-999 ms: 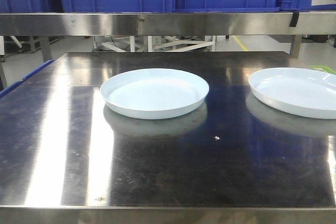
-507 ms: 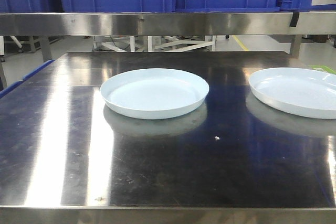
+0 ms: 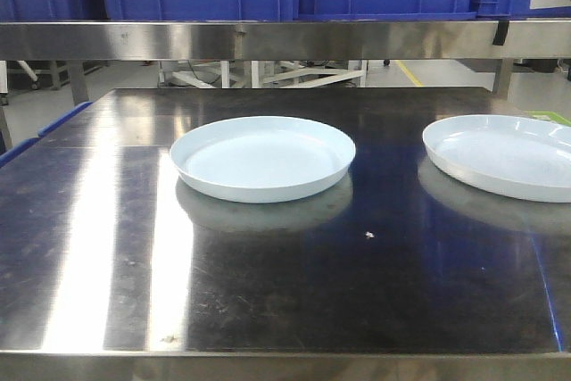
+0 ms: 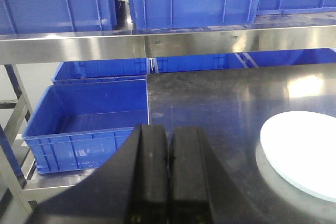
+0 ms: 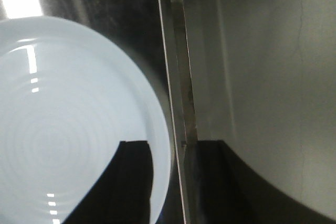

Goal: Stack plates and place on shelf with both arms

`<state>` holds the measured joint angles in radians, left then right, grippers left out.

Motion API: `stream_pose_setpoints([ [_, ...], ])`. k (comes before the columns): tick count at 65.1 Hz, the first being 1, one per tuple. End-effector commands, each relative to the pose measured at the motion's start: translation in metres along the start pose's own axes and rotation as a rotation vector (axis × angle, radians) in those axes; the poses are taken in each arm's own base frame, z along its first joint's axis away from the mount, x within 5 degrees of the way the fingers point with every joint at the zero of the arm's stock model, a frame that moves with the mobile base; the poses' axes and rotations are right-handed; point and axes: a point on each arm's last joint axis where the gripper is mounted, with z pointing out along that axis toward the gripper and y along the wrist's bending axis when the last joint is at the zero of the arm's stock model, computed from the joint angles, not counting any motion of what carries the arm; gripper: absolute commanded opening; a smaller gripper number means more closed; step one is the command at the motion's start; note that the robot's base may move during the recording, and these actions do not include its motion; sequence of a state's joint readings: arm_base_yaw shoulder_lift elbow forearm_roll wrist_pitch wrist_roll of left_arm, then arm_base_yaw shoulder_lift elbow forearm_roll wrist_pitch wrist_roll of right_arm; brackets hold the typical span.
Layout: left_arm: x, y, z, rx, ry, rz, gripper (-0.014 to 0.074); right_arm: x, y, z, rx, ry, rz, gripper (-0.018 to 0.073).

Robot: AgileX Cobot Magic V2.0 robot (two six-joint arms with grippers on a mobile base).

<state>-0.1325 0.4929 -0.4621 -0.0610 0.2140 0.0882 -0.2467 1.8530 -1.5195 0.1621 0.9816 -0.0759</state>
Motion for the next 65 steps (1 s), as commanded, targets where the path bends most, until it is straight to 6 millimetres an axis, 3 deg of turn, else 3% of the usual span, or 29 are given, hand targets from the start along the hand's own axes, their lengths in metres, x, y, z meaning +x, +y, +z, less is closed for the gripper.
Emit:
stream_pose_setpoints([
  [1,-0.016,0.001,-0.002,-0.009,-0.098,-0.009,0.0082,-0.014,0.001,-0.019,-0.007,-0.070,-0.012,0.0373],
  [20,-0.016,0.001,-0.002,-0.009,-0.100,-0.009,0.0082,-0.016,0.003,0.009,-0.010,-0.019,-0.043,0.0373],
  [65,-0.016,0.001,-0.002,-0.009,-0.100,-0.009,0.0082,-0.007,0.005,0.025,-0.017,0.047,-0.061,0.0373],
])
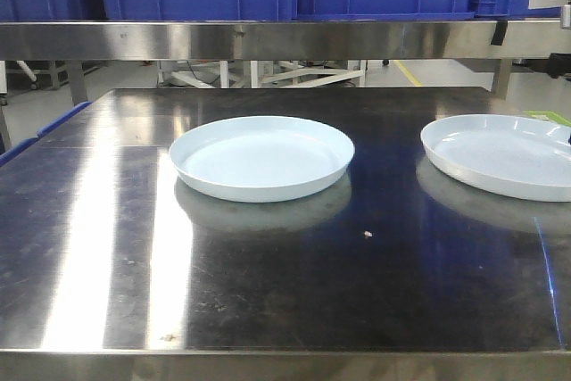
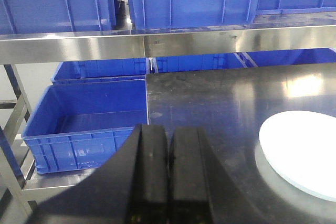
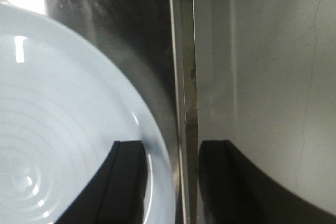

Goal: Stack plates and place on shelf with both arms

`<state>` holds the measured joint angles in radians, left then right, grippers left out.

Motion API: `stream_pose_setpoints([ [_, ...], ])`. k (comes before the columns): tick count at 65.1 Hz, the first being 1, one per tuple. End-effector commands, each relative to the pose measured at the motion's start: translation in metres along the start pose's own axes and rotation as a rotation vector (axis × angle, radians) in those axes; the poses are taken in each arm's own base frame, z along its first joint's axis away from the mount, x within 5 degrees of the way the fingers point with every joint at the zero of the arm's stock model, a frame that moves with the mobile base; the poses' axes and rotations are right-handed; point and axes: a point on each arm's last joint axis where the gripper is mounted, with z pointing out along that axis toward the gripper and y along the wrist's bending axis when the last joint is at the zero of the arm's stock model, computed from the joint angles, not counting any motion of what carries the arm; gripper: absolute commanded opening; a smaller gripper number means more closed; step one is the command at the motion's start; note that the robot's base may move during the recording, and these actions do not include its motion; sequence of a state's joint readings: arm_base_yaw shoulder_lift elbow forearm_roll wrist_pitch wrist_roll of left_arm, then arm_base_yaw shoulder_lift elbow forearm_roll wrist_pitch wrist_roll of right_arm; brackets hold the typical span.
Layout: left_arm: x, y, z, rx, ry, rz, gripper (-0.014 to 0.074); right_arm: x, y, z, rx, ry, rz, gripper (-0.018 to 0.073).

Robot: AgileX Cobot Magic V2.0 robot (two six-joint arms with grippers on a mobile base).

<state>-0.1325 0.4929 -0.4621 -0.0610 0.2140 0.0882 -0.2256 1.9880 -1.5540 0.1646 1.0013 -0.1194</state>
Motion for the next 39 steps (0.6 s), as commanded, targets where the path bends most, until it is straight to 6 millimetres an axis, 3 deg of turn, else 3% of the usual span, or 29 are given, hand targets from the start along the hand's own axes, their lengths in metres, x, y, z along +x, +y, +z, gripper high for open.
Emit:
stream_pose_setpoints([
  [1,-0.016,0.001,-0.002,-0.009,-0.100,-0.009,0.0082,-0.002,0.003,-0.025,-0.004,-0.072,-0.013,0.0373],
  [16,-0.016,0.001,-0.002,-0.009,-0.100,-0.009,0.0082,-0.001,0.004,-0.022,-0.014,-0.075,-0.003,0.0352],
  [33,-0.016,0.001,-0.002,-0.009,-0.100,-0.009,0.0082,-0.001,0.006,-0.026,-0.036,-0.089,0.009,0.0046],
  [39,-0.016,0.001,-0.002,-0.009,-0.100,-0.009,0.0082,-0.001,0.007,-0.033,-0.038,-0.107,0.009,0.0058],
])
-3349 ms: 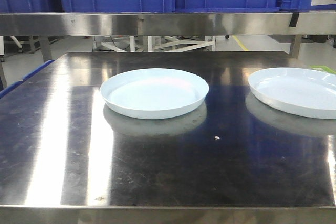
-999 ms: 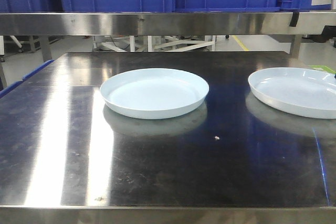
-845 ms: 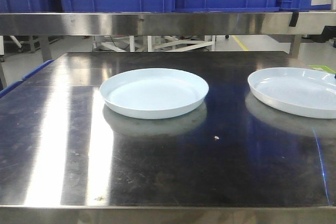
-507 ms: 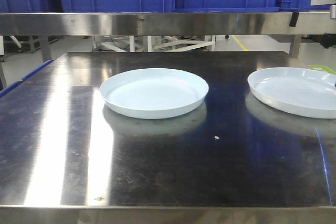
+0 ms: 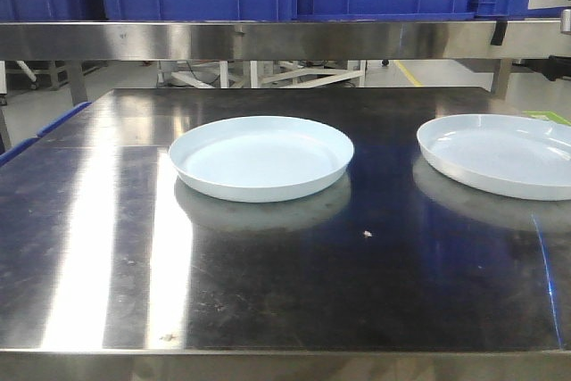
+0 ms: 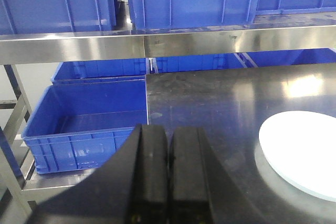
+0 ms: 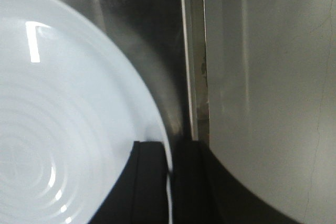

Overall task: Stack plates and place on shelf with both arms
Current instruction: 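Grasp the other white plate with the right gripper and lift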

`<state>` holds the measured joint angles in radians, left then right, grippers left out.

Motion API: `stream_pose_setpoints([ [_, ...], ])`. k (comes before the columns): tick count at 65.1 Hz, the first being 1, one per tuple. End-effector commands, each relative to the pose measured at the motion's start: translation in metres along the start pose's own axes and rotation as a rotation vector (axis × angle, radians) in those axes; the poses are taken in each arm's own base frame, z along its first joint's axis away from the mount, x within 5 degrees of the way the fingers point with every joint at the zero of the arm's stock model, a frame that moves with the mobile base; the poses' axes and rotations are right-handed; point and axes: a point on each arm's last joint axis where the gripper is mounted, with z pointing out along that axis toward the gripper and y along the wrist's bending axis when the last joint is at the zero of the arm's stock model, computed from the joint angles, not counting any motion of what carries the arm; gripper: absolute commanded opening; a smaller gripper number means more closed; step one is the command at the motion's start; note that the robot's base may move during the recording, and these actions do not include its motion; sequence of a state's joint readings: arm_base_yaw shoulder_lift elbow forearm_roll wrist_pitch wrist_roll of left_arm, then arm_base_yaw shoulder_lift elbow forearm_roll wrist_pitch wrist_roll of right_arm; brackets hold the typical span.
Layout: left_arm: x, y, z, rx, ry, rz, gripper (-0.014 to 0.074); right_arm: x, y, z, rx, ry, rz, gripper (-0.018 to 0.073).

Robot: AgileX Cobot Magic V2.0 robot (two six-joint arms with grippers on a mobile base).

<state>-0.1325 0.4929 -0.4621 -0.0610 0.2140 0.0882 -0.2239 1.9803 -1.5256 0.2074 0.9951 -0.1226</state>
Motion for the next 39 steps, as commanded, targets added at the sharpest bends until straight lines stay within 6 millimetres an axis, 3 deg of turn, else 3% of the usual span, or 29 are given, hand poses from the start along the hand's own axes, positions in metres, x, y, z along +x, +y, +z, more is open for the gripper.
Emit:
stream_pose_setpoints([
  [1,-0.016,0.001,-0.002,-0.009,-0.100,-0.009,0.0082,-0.006,0.004,-0.037,-0.003,-0.120,-0.014,0.0057],
  [24,-0.016,0.001,-0.002,-0.009,-0.100,-0.009,0.0082,-0.005,0.020,-0.087,-0.149,-0.246,0.056,0.0056],
  [39,-0.016,0.001,-0.002,-0.009,-0.100,-0.009,0.0082,0.001,0.053,-0.105,-0.309,-0.258,0.061,0.0056],
])
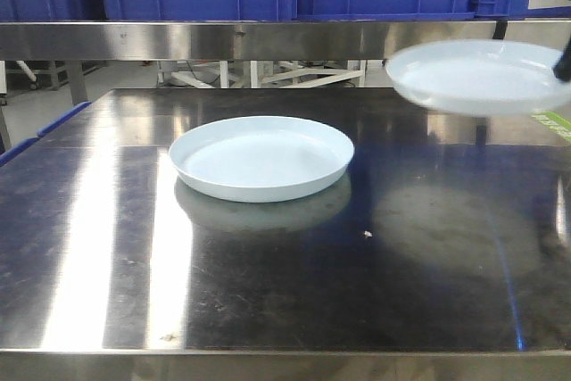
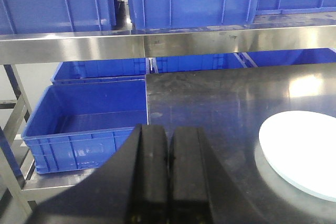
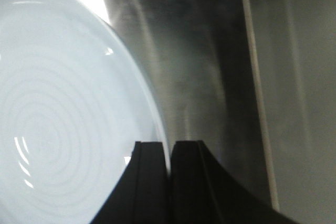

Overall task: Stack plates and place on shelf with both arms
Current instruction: 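Grasp the other white plate with the right gripper and lift, then lower the held plate onto the center plate and open right gripper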

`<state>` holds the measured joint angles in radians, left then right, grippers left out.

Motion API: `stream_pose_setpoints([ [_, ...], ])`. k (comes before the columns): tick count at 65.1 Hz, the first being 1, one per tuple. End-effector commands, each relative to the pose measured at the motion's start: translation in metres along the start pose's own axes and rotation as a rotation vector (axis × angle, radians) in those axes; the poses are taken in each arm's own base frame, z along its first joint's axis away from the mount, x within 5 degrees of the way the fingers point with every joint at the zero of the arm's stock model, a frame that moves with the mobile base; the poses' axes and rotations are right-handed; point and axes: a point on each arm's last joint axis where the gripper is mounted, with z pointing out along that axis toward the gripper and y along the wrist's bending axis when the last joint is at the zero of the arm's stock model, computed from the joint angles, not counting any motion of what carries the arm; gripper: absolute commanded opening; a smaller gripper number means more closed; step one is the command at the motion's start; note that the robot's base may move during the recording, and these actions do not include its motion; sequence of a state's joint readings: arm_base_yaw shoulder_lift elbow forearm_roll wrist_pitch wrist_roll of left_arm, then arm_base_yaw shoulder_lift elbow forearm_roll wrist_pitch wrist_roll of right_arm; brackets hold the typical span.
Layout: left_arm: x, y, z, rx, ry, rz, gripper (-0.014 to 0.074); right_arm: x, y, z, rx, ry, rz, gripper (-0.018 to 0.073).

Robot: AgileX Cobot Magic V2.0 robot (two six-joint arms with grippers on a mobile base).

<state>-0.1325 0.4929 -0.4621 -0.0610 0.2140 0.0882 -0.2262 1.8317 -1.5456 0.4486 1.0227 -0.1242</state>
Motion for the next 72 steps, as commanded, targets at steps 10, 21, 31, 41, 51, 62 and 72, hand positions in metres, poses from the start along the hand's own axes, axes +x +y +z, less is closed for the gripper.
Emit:
stream_pose_setpoints([
  [10,-0.016,0.001,-0.002,-0.009,-0.100,-0.009,0.0082,0.007,0.074,-0.014,-0.144,-0.082,-0.118,0.0056],
  [21,-0.016,0.001,-0.002,-0.009,-0.100,-0.009,0.0082,0.018,0.122,0.008,-0.193,-0.116,-0.201,0.0056],
  [31,-0.016,0.001,-0.002,-0.009,-0.100,-0.009,0.0082,0.033,0.153,0.036,-0.222,-0.088,-0.257,0.0056],
  [41,-0.016,0.001,-0.002,-0.009,-0.100,-0.009,0.0082,0.044,0.171,0.056,-0.235,-0.066,-0.291,0.0057],
  [51,-0.016,0.001,-0.002,-0.009,-0.100,-0.009,0.0082,0.048,0.174,0.068,-0.233,-0.045,-0.289,0.0060],
  [62,-0.016,0.001,-0.002,-0.009,-0.100,-0.009,0.0082,0.048,0.174,0.071,-0.231,-0.040,-0.289,0.0088],
  [72,-0.016,0.001,-0.002,-0.009,-0.100,-0.009,0.0082,0.048,0.174,0.071,-0.230,-0.040,-0.289,0.0319],
])
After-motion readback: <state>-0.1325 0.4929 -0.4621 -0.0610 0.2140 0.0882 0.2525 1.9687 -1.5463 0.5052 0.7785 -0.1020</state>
